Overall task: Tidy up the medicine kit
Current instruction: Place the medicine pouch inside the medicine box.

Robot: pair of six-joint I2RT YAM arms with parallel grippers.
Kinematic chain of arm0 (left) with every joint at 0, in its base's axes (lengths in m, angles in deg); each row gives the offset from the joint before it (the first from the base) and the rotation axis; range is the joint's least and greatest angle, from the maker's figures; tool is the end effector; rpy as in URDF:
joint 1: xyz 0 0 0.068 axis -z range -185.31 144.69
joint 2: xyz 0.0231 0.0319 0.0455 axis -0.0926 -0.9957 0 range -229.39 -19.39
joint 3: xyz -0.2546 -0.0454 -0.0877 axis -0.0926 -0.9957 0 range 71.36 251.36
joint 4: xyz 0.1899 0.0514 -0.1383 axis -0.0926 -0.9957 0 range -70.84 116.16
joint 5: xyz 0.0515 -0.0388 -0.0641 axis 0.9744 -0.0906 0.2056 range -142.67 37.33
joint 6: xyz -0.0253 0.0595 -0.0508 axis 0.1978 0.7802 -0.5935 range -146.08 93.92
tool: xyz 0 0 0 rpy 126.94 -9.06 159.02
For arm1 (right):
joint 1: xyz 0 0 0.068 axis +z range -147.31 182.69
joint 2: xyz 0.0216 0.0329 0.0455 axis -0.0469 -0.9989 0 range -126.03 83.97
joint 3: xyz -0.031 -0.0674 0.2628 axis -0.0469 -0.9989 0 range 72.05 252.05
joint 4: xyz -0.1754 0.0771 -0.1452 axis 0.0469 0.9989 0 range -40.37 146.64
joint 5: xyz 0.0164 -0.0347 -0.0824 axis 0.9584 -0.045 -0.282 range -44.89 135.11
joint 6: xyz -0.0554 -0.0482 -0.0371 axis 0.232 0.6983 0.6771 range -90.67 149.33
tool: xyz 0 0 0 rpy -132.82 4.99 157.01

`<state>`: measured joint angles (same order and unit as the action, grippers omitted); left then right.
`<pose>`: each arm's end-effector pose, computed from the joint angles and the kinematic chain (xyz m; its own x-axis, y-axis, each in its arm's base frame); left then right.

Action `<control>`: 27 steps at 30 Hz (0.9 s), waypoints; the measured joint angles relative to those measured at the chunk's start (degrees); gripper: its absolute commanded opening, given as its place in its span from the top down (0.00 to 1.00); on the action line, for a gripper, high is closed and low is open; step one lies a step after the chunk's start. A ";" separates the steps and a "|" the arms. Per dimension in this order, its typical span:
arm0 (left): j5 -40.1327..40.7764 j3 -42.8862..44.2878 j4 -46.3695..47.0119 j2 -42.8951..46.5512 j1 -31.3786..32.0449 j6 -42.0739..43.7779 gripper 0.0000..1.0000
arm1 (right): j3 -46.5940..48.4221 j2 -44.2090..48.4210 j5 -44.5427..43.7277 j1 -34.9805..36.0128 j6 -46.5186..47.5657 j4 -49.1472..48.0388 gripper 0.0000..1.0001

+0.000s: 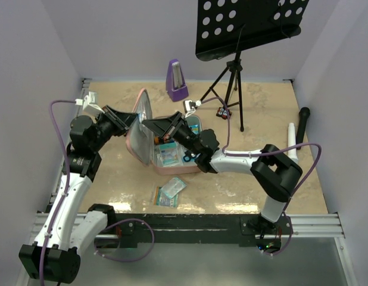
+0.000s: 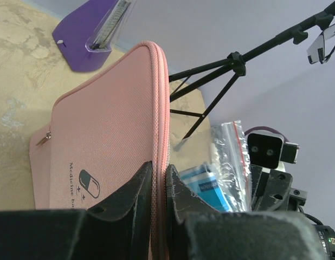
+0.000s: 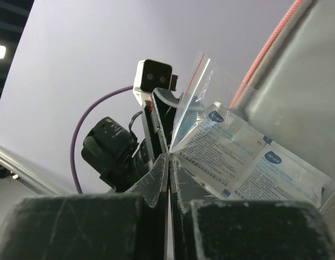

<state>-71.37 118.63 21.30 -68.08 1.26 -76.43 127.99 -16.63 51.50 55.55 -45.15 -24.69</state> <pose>0.2065 -0.0469 0.3510 -0.3966 -0.6884 -0.6073 0.1875 0.5868 -0.7877 0.2322 0.3198 0.3315 -0.7396 0.6094 -0.2857 -0.5157 -0.2402 0.8224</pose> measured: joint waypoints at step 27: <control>-0.63 -0.07 -0.61 0.70 0.00 1.07 1.00 | 0.07 -1.46 -2.34 -1.18 -9.05 -0.31 1.00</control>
<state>-72.00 118.56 20.69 -67.38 1.26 -75.36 128.06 -18.09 49.16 54.37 -54.20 -25.00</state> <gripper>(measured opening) 0.179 0.007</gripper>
